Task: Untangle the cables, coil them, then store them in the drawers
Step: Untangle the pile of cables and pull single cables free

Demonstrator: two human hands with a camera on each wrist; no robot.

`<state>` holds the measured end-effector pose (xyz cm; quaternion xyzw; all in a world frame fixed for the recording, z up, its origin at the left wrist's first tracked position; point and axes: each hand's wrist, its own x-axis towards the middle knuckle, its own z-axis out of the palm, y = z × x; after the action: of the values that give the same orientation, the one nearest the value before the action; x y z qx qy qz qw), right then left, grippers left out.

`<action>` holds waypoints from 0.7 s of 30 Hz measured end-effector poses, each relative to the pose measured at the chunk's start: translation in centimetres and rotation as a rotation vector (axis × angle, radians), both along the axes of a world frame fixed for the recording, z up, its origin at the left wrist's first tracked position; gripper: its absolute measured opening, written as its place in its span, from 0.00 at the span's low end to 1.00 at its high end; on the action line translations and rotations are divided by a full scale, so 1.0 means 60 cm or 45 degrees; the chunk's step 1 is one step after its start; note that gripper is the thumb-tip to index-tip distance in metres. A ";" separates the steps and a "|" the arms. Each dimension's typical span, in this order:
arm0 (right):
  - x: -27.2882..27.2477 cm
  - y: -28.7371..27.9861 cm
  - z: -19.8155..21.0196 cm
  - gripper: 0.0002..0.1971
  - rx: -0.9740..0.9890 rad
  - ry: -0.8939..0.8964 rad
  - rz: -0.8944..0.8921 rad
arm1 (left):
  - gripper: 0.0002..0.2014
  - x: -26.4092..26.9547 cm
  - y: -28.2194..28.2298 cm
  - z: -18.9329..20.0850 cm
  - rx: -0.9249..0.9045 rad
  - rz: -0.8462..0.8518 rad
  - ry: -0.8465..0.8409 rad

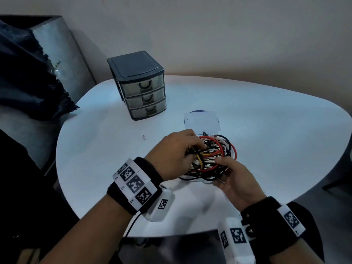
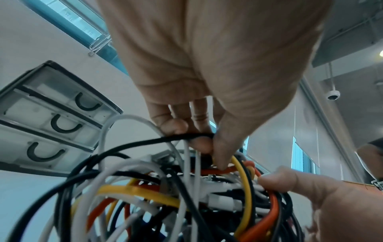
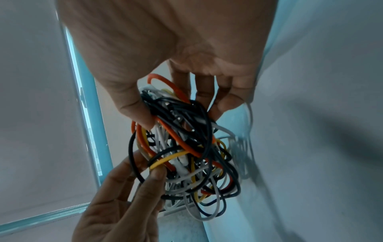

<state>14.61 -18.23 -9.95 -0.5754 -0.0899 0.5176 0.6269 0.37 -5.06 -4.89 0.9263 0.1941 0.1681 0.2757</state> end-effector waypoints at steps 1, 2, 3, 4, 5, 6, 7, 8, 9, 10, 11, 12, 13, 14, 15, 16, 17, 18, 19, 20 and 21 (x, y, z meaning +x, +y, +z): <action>0.001 0.000 -0.001 0.17 0.001 0.001 0.010 | 0.17 -0.001 -0.001 0.003 -0.003 -0.005 0.029; 0.000 -0.001 0.001 0.13 0.000 -0.004 0.025 | 0.18 -0.003 -0.005 0.007 -0.002 -0.007 0.067; 0.000 -0.002 0.002 0.09 0.000 -0.012 0.047 | 0.19 -0.004 -0.008 0.010 0.002 -0.005 0.110; -0.001 -0.004 0.002 0.05 0.008 -0.016 0.066 | 0.19 -0.005 -0.011 0.013 0.011 -0.002 0.148; -0.001 -0.005 0.001 0.05 0.022 -0.014 0.073 | 0.18 -0.005 -0.012 0.015 0.026 0.002 0.177; -0.002 -0.007 0.000 0.06 0.035 -0.012 0.077 | 0.16 -0.004 -0.012 0.015 0.042 0.007 0.192; -0.002 -0.008 -0.001 0.07 0.050 -0.008 0.079 | 0.13 -0.003 -0.010 0.014 0.047 0.014 0.195; -0.003 -0.009 -0.001 0.08 0.065 -0.005 0.084 | 0.11 -0.003 -0.008 0.013 0.041 0.018 0.193; -0.004 -0.010 -0.002 0.10 0.088 0.001 0.091 | 0.09 -0.004 -0.006 0.011 0.031 0.019 0.193; -0.005 -0.010 -0.003 0.12 0.111 0.007 0.100 | 0.08 -0.006 -0.004 0.009 0.020 0.018 0.193; -0.005 -0.010 -0.003 0.15 0.133 0.015 0.104 | 0.08 -0.008 -0.003 0.007 0.009 0.016 0.192; -0.006 -0.010 -0.003 0.16 0.154 0.028 0.102 | 0.08 -0.010 -0.002 0.006 0.002 0.014 0.184; -0.006 -0.009 -0.003 0.17 0.173 0.042 0.106 | 0.08 -0.013 -0.001 0.005 -0.001 0.012 0.173; -0.007 -0.008 -0.003 0.18 0.187 0.053 0.116 | 0.08 -0.014 0.000 0.003 -0.003 0.012 0.163; -0.007 -0.007 -0.001 0.18 0.198 0.058 0.135 | 0.08 -0.016 0.001 0.002 -0.004 0.015 0.157; -0.007 -0.006 -0.001 0.18 0.208 0.058 0.156 | 0.09 -0.017 0.000 0.000 -0.006 0.019 0.147; -0.006 -0.005 -0.002 0.18 0.220 0.055 0.180 | 0.09 -0.018 0.000 -0.002 -0.020 0.026 0.126; -0.004 -0.005 -0.003 0.20 0.231 0.051 0.207 | 0.08 -0.019 0.000 -0.004 -0.052 0.034 0.092; -0.002 -0.005 -0.004 0.23 0.240 0.041 0.238 | 0.08 -0.021 0.001 -0.006 -0.104 0.042 0.053; -0.001 -0.005 -0.006 0.27 0.251 0.030 0.267 | 0.07 -0.023 0.001 -0.007 -0.165 0.048 0.019; 0.000 -0.006 -0.008 0.32 0.266 0.018 0.289 | 0.06 -0.026 0.002 -0.007 -0.223 0.054 -0.008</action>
<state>14.63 -18.58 -10.44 -0.4897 -0.2033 0.5768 0.6214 -1.16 -4.97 -5.34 0.8938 0.2267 0.1592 0.3528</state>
